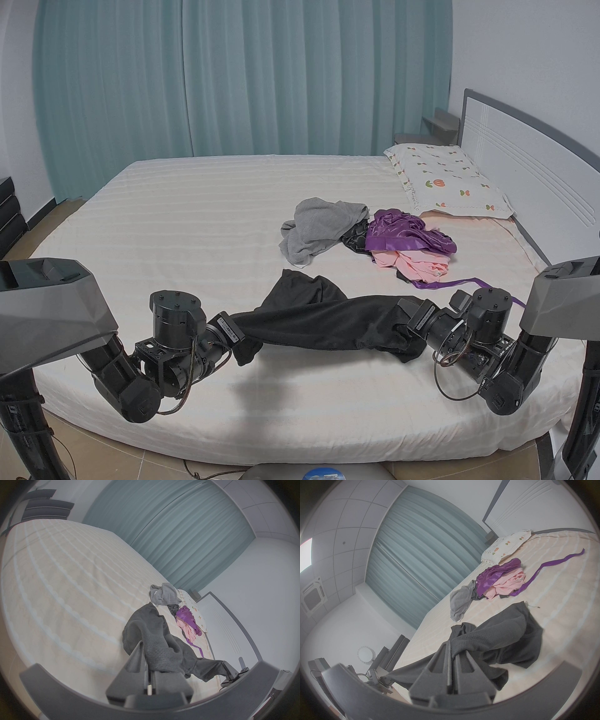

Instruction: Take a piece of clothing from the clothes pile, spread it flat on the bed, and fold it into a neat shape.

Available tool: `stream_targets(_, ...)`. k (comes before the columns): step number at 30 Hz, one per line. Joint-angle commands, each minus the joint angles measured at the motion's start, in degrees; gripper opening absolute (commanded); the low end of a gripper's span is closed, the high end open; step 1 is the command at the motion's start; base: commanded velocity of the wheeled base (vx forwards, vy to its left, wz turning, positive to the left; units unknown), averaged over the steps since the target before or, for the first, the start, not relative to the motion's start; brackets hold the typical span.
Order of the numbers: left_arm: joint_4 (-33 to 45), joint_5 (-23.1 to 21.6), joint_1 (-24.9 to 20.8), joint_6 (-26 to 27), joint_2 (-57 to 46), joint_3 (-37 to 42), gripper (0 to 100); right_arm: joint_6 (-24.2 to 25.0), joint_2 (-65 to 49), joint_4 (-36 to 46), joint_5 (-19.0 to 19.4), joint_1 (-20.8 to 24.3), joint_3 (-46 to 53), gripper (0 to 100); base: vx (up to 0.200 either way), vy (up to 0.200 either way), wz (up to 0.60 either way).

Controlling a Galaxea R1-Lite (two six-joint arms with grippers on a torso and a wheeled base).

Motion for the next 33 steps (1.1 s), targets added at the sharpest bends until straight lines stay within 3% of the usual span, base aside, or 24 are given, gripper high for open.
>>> stream_targets(1,0.0,0.0,-0.2,0.0,-0.2,0.0,0,-0.7,1.5,-0.8,-0.5,-0.1,-0.7,0,0.0,0.2,0.0)
stream_targets(11,0.0,-0.1,-0.4,0.0,-0.5,0.0,0,-4.3,2.9,-0.8,-3.6,0.1,-1.3,0,0.0,0.2,0.0)
stream_targets(33,0.4,-0.1,-0.4,0.0,-0.1,-0.2,0,-3.7,2.9,-0.8,-3.2,-0.1,-1.9,0,0.0,0.2,0.0)
